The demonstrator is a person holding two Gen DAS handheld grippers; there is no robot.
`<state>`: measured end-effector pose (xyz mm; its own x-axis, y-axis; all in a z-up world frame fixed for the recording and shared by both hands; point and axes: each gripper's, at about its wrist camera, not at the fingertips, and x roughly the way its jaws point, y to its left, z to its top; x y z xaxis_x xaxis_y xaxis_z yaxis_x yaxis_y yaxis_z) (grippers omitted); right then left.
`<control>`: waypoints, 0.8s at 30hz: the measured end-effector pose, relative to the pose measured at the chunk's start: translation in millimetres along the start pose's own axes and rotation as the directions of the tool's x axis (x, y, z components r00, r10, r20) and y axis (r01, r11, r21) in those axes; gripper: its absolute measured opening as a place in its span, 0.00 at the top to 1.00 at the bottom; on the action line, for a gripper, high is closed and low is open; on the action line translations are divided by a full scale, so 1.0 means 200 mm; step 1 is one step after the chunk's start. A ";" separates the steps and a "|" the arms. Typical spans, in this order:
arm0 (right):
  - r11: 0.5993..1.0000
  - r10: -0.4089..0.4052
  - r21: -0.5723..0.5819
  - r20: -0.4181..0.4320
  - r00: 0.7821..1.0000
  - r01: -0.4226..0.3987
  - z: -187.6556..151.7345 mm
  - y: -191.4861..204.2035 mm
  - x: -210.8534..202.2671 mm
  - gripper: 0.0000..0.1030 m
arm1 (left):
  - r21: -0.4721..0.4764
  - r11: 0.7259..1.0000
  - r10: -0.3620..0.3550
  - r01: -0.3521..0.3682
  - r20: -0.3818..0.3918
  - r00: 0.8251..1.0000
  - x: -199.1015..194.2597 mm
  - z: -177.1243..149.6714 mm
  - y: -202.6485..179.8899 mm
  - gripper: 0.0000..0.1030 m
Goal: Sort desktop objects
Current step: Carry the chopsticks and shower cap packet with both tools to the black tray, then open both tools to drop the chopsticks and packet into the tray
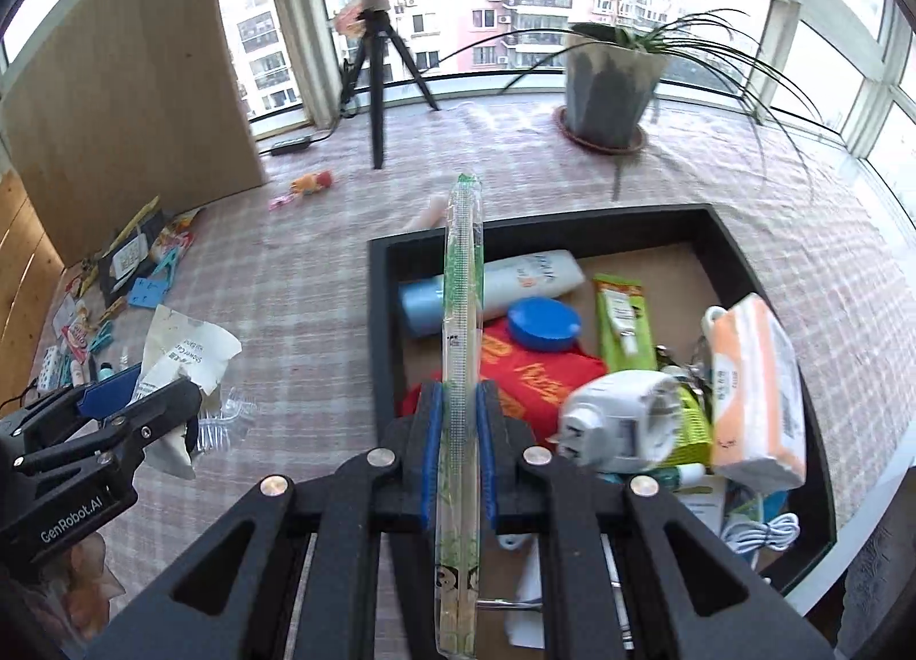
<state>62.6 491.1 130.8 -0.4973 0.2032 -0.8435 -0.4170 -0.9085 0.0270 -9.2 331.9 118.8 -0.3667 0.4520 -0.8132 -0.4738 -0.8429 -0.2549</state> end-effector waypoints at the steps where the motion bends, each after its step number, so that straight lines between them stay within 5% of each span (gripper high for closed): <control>1: 1.000 -0.015 0.013 0.000 1.000 0.015 0.00 -0.06 0.00 0.88 | 0.014 1.000 -0.010 0.010 -0.004 1.000 0.02 0.01 -0.07 0.53; 7: 0.995 -0.059 0.077 -0.013 0.998 0.060 0.03 -0.33 0.02 0.88 | 0.087 0.995 -0.049 0.050 -0.019 0.999 0.12 0.07 -0.38 0.53; 15: 0.993 -0.075 0.084 -0.018 0.997 0.077 0.07 -0.45 0.05 0.88 | 0.138 0.986 -0.082 0.088 -0.053 0.995 0.22 0.10 -0.58 0.49; 19: 0.992 -0.080 0.101 0.004 0.997 0.079 0.09 -0.46 0.03 0.61 | 0.117 0.988 -0.091 0.096 -0.049 0.995 0.19 0.11 -0.57 0.34; 24: 0.993 -0.070 0.101 0.026 0.997 0.067 0.09 -0.40 -0.01 0.59 | 0.097 0.995 -0.036 0.037 -0.016 0.999 0.14 0.14 -0.43 0.34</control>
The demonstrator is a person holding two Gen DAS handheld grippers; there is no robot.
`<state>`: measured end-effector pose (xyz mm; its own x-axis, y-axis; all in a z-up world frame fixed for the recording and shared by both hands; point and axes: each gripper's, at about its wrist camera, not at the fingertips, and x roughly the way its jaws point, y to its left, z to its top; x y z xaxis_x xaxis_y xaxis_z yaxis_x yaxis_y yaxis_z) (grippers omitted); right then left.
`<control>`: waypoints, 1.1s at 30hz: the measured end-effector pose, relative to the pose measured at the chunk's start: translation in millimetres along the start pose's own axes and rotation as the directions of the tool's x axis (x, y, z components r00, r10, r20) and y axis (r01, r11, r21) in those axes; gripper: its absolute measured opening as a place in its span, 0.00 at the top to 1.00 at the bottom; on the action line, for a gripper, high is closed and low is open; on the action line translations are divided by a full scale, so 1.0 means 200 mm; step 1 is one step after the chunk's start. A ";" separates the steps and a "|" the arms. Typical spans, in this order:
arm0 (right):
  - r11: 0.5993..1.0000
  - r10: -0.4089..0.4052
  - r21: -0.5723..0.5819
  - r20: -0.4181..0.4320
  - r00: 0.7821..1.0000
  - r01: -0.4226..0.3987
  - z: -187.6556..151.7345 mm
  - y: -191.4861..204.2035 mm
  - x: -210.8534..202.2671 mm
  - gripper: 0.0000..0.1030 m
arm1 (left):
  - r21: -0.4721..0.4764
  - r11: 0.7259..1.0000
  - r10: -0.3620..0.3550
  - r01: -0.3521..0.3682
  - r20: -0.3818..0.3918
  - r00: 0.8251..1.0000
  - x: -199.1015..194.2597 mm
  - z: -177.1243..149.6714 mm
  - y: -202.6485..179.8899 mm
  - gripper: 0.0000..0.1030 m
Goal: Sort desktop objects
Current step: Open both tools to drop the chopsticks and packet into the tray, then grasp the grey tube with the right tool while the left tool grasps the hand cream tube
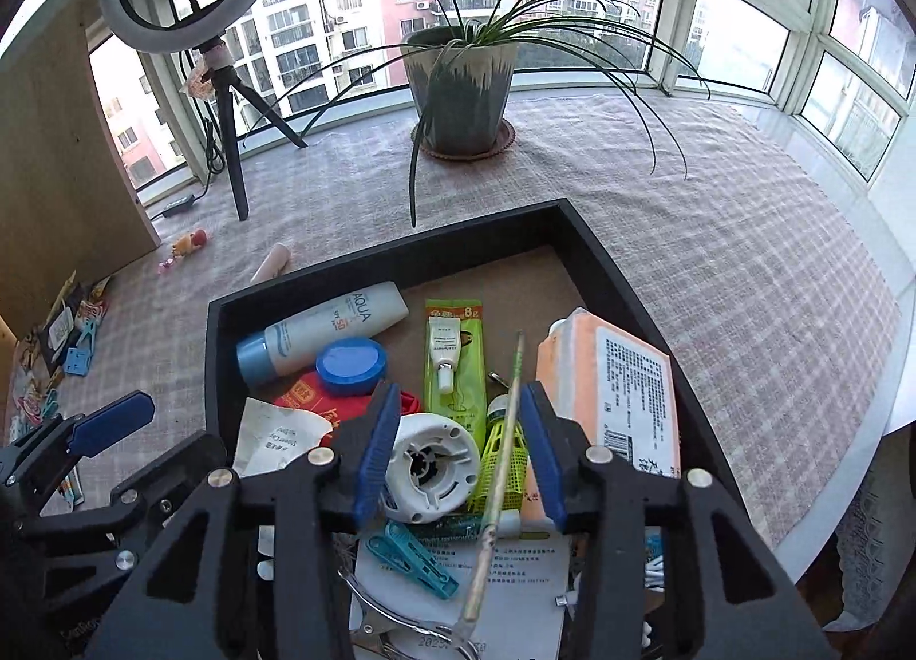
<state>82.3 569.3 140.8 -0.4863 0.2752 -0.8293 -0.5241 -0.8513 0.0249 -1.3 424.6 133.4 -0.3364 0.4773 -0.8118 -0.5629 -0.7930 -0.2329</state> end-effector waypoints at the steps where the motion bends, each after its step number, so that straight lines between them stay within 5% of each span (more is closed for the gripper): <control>1: 1.000 0.006 -0.006 0.002 1.000 -0.006 0.00 0.03 -0.01 0.59 | -0.011 1.000 0.015 -0.015 0.006 1.000 -0.02 0.00 0.05 0.34; 10: 0.989 0.120 -0.084 0.003 0.993 -0.119 0.04 0.44 -0.01 0.59 | -0.154 0.975 0.168 -0.161 0.032 0.985 -0.20 -0.08 0.61 0.34; 22: 0.911 0.280 -0.273 -0.137 0.950 -0.308 -0.07 1.19 0.14 0.60 | -0.411 0.850 0.337 -0.329 -0.055 0.940 -0.33 -0.39 1.40 0.36; 27: 0.868 0.313 -0.328 -0.219 0.924 -0.372 -0.15 1.47 0.21 0.66 | -0.496 0.798 0.332 -0.342 -0.111 0.937 -0.30 -0.51 1.62 0.51; 33: 0.825 0.325 -0.372 -0.302 0.896 -0.425 -0.24 1.72 0.29 0.73 | -0.520 0.788 0.309 -0.329 -0.129 0.942 -0.27 -0.57 1.70 0.55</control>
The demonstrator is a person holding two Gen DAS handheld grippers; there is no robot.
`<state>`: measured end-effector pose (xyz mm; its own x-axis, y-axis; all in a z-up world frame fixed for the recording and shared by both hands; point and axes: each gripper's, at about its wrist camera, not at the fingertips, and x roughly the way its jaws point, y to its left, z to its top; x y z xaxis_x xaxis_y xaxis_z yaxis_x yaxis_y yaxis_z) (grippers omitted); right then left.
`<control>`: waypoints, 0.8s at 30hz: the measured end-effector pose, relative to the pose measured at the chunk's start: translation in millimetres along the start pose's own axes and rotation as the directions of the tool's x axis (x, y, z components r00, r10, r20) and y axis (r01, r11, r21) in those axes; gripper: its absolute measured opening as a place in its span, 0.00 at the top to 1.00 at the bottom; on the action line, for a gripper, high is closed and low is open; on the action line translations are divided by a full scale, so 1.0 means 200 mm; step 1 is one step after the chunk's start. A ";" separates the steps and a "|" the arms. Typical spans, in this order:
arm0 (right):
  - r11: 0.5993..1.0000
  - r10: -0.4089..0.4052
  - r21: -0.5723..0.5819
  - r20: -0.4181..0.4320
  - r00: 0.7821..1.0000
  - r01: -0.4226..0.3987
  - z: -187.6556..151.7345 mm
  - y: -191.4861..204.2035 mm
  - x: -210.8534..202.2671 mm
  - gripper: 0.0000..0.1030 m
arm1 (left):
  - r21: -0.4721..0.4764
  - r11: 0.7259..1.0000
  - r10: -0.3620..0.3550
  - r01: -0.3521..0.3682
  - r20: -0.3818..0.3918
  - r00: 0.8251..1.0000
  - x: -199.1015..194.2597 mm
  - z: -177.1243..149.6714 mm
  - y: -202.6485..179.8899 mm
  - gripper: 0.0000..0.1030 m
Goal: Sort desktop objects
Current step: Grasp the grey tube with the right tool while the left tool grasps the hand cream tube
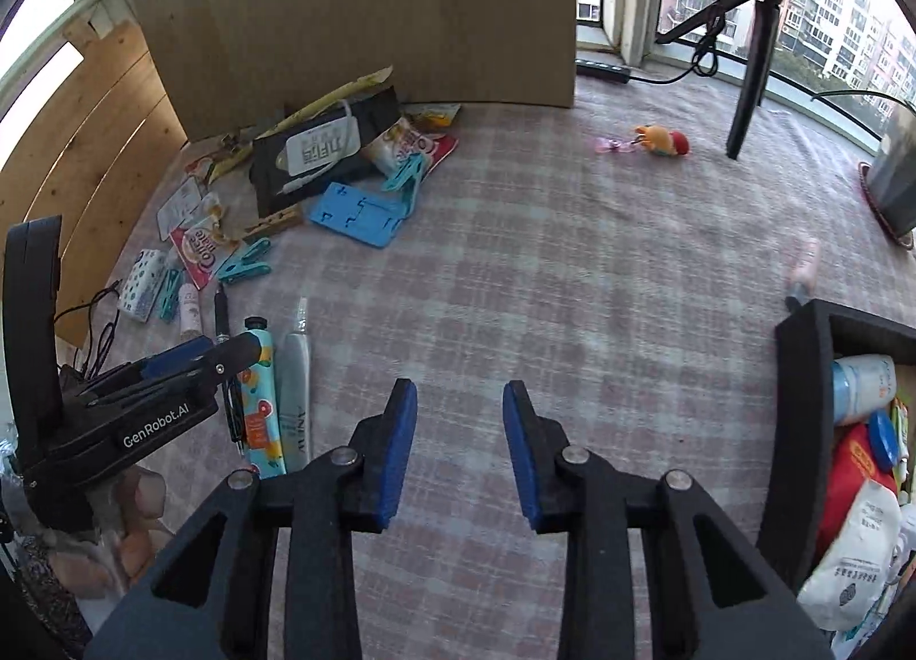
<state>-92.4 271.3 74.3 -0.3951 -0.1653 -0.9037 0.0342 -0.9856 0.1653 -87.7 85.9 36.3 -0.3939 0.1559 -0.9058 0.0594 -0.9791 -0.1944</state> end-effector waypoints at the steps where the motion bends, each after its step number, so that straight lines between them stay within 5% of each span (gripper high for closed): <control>1: 1.000 0.011 -0.001 -0.013 1.000 -0.011 0.00 0.02 0.03 0.74 | 0.005 1.000 -0.001 0.001 -0.004 1.000 0.01 0.00 0.00 0.58; 9: 0.997 0.074 0.022 -0.076 0.994 -0.072 0.04 0.11 0.19 0.75 | 0.031 1.000 0.006 -0.006 -0.024 1.000 0.07 -0.06 0.04 0.74; 24: 0.995 0.063 -0.066 -0.092 0.994 -0.069 0.05 0.39 0.35 0.74 | -0.018 0.999 -0.040 0.041 0.020 0.999 0.02 -0.09 0.22 0.74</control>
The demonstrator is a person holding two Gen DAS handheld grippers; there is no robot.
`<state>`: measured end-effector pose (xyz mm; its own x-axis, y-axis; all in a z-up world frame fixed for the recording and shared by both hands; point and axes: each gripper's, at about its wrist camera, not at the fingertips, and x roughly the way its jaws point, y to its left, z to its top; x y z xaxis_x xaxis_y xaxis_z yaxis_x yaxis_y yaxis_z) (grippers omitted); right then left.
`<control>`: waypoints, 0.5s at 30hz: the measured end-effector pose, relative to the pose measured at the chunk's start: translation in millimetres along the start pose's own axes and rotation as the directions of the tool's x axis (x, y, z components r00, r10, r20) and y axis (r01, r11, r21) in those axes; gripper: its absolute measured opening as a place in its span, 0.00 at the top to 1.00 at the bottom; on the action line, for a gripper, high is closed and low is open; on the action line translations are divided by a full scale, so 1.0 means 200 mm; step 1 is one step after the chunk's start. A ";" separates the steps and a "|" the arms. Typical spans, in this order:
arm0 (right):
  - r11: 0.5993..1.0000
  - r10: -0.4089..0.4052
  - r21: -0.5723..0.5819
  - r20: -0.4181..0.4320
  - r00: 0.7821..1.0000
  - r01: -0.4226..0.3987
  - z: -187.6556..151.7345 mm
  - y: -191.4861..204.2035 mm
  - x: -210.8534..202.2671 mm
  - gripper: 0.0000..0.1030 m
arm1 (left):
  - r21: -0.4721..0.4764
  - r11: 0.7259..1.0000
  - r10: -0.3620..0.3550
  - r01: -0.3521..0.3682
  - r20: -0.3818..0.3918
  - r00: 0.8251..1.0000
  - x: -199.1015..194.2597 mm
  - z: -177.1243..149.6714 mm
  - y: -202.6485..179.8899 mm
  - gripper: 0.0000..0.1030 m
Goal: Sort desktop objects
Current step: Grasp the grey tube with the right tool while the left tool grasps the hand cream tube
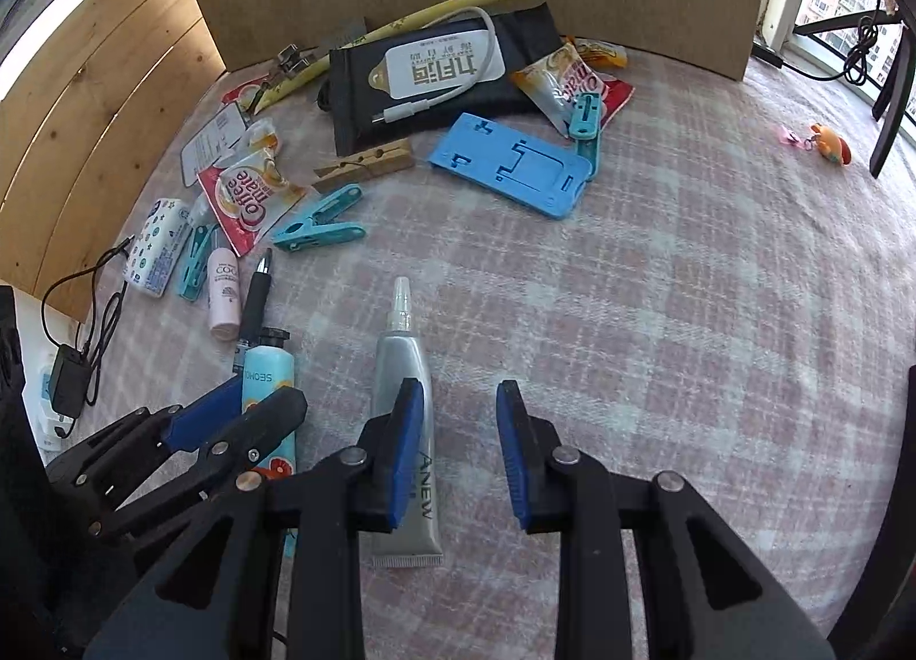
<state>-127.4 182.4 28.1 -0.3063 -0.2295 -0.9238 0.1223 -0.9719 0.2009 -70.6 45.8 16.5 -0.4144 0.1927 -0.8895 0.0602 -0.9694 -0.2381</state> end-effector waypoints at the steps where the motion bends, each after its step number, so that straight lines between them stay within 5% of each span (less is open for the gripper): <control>1: 1.000 0.003 -0.004 0.000 1.000 -0.003 0.00 0.01 0.00 0.74 | -0.002 1.000 0.005 -0.005 0.002 1.000 0.00 0.00 0.00 0.74; 15: 0.999 0.007 -0.047 0.004 1.000 -0.007 0.02 0.11 0.04 0.74 | 0.012 1.000 0.025 -0.025 0.017 1.000 -0.03 -0.04 0.05 0.75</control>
<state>-131.5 159.1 26.1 -0.3090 -0.2368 -0.9211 0.1686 -0.9668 0.1920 -61.3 36.1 15.8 -0.4279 0.1663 -0.8884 0.0598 -0.9756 -0.2114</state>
